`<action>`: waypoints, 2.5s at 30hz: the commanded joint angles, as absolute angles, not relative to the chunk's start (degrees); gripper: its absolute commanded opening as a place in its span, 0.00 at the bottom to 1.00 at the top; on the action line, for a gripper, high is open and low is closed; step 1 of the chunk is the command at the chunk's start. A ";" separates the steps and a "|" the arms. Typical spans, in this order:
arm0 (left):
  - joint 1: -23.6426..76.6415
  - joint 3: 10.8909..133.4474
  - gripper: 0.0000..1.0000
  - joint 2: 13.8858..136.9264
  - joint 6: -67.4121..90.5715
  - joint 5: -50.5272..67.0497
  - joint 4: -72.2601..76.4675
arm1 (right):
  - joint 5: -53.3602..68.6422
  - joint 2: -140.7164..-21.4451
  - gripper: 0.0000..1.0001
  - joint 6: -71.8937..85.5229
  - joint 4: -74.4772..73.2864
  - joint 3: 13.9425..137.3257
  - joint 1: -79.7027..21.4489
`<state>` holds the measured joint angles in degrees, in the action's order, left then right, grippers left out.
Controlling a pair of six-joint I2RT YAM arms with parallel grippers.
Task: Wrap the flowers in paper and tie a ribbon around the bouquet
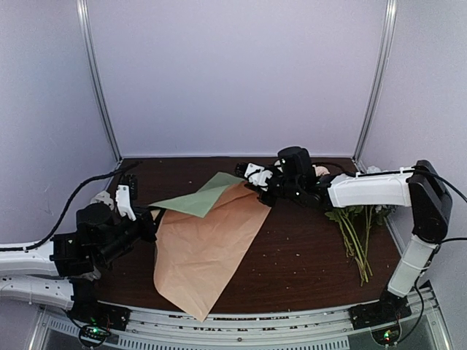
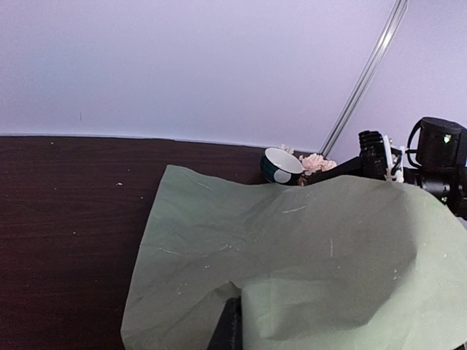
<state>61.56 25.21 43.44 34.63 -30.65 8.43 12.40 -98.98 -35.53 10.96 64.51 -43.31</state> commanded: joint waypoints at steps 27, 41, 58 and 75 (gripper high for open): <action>63.28 24.13 0.00 37.77 23.46 -6.90 24.25 | -21.81 -71.81 0.00 -42.15 -28.73 89.64 -66.64; 63.28 26.16 0.00 29.69 20.14 -8.49 13.35 | -29.26 -89.03 0.00 -53.03 -30.47 114.74 -76.75; 62.16 13.72 0.00 33.89 31.86 -13.87 31.58 | -21.29 -102.97 0.00 -49.44 -38.59 123.40 -65.57; 47.87 12.69 0.00 42.83 70.95 -28.33 1.96 | -16.73 -130.63 0.75 -34.91 -21.51 132.02 -57.79</action>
